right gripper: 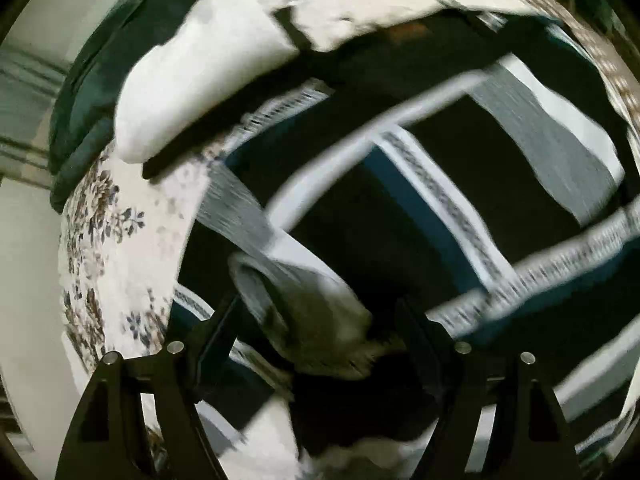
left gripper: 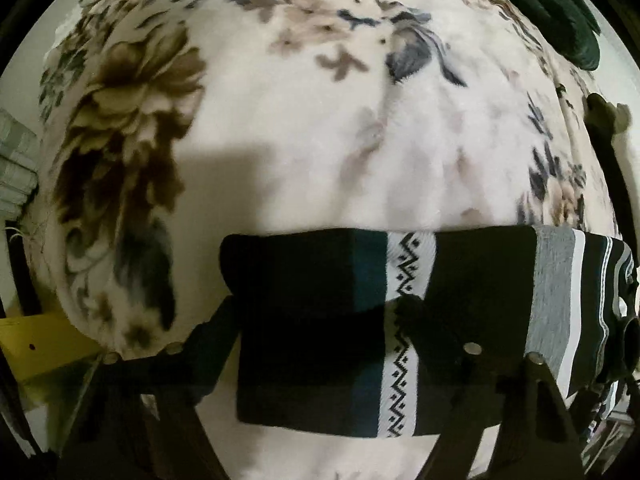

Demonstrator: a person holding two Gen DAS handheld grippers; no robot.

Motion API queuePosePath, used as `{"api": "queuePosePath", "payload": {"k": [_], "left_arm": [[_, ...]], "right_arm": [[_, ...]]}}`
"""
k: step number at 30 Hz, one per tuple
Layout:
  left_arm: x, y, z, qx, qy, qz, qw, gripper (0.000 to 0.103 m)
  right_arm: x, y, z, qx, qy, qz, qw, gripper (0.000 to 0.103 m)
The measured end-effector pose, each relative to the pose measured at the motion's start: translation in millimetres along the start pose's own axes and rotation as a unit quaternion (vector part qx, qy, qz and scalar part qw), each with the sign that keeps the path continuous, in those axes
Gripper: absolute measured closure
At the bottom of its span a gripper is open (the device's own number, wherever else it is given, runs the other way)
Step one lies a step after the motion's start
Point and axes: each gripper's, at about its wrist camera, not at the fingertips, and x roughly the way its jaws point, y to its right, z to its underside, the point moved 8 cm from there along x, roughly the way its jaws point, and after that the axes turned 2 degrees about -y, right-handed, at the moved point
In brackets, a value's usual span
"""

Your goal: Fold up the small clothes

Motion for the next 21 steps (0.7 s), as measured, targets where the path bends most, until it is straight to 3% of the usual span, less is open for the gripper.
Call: {"api": "queuePosePath", "payload": {"k": [2, 5, 6, 10, 14, 21], "left_arm": [[1.5, 1.0, -2.1, 0.000, 0.005, 0.001, 1.0000, 0.025], [3.8, 2.3, -4.0, 0.002, 0.010, 0.003, 0.9999, 0.033], [2.9, 3.9, -6.2, 0.003, 0.012, 0.004, 0.9999, 0.042], [-9.8, 12.7, -12.5, 0.019, 0.028, 0.000, 0.9994, 0.096], [-37.4, 18.6, -20.8, 0.027, 0.049, -0.002, 0.9984, 0.097], [-100.4, 40.1, -22.1, 0.063, 0.092, -0.002, 0.9938, 0.097]], "right_arm": [[22.1, -19.4, -5.0, -0.017, -0.015, 0.012, 1.000, 0.023], [55.8, -58.6, 7.7, -0.048, -0.080, -0.026, 0.995, 0.023], [60.4, -71.0, 13.5, -0.063, -0.092, -0.038, 0.993, 0.023], [56.3, -101.0, 33.0, -0.102, -0.102, -0.068, 0.987, 0.023], [32.9, -74.6, 29.3, -0.067, -0.084, -0.063, 0.992, 0.023], [-11.7, 19.8, 15.2, 0.002, -0.055, -0.004, 0.998, 0.023]]}}
